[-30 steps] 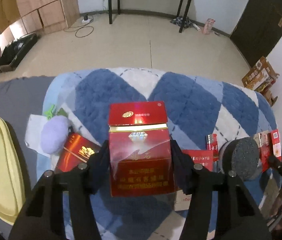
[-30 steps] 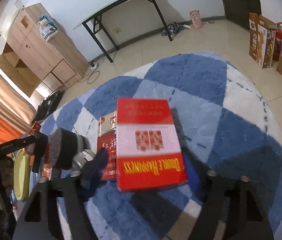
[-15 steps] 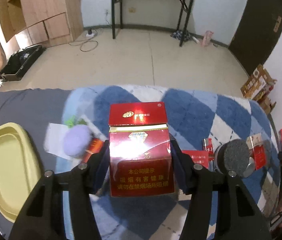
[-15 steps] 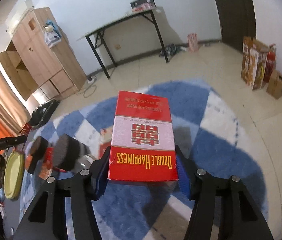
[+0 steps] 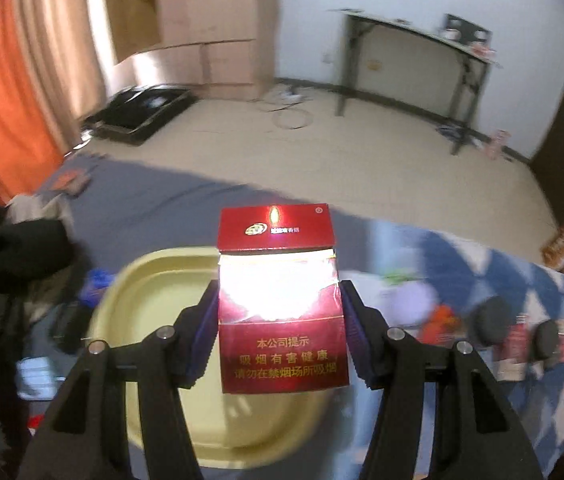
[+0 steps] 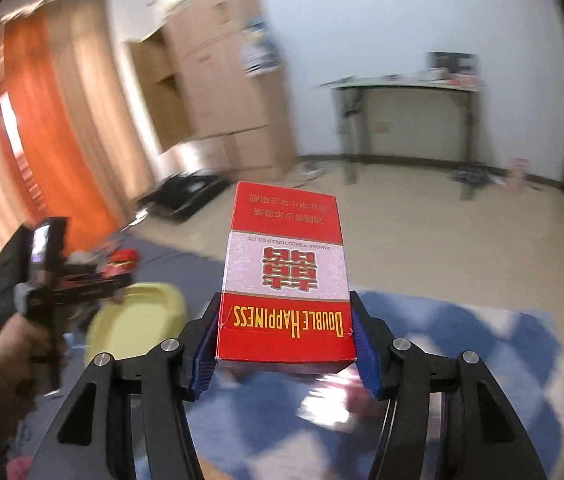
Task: Organize rigid objects
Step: 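Carry both red packs to the yellow basin and release them there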
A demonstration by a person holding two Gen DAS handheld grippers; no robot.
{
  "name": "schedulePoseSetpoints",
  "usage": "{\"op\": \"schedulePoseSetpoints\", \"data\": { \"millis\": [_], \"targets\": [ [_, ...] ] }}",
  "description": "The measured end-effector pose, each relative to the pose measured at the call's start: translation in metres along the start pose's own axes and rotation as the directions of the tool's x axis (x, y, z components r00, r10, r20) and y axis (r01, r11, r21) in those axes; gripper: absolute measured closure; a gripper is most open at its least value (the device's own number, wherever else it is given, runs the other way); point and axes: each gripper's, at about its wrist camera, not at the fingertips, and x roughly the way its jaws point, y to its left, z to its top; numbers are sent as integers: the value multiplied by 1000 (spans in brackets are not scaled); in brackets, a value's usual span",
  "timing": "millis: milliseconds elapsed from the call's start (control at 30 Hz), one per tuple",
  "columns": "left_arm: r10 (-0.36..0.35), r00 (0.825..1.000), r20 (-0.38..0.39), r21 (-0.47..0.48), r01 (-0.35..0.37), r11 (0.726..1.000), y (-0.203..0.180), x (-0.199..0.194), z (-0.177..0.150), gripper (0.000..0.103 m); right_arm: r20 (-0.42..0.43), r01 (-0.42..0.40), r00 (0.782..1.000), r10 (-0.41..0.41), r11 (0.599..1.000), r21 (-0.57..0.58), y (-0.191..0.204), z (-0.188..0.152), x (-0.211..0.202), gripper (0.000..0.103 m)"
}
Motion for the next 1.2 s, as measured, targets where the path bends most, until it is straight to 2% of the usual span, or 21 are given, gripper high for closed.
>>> {"op": "schedulePoseSetpoints", "data": {
  "millis": [100,233,300,400,467,567,700,800,867,900,933,967,1000,1033,1100,1133,1200],
  "targets": [
    [27,999,-47,-43,-29,999,51,25,-9,45,-86,-105,991,100,993,-52,71,-5,54,47],
    [17,989,-149,-76,-29,997,94,77,-17,45,-209,-207,962,176,968,-141,155,-39,134,47],
    [-1,982,-189,-86,-16,996,105,92,-23,45,-263,-214,951,161,960,-183,179,-56,168,47],
    [12,977,-211,-62,-25,998,114,111,-27,45,-360,-214,927,105,936,-278,225,-93,221,47],
    [11,973,-231,-59,-25,998,121,122,-31,45,-389,-212,919,67,916,-342,249,-109,246,47],
    [1,968,-249,-48,-13,999,124,133,-35,45,-424,-220,904,53,909,-354,279,-127,273,47],
    [-14,964,-266,-63,-3,998,125,140,-42,44,-462,-222,887,25,899,-377,302,-148,297,47],
    [-12,963,-270,-76,-9,997,128,142,-50,43,-477,-210,879,-1,897,-389,306,-149,316,46],
    [4,962,-272,-80,-26,996,128,140,-52,37,-482,-211,876,4,902,-376,311,-151,322,44],
    [-3,966,-260,-87,-21,996,128,138,-50,25,-487,-212,873,6,905,-368,310,-153,322,38],
    [-14,970,-245,-95,-10,995,129,131,-48,20,-488,-216,873,10,904,-368,310,-153,320,27],
    [-25,973,-230,-105,1,994,129,123,-43,17,-477,-228,879,27,901,-368,311,-146,322,21],
    [-17,977,-212,-98,-4,995,126,113,-36,10,-461,-236,886,46,901,-363,306,-143,313,8],
    [-10,980,-196,-86,-7,996,126,108,-31,4,-448,-237,892,59,905,-352,306,-140,304,2],
    [-16,990,-138,-35,12,999,110,87,-14,2,-440,-246,893,90,919,-310,299,-127,284,2],
    [-45,992,-114,-2,45,999,92,74,-4,1,-430,-247,897,105,925,-288,294,-118,270,2],
    [-96,990,-102,37,101,994,60,61,9,0,-380,-221,918,113,942,-252,262,-93,240,0]
  ]
}}
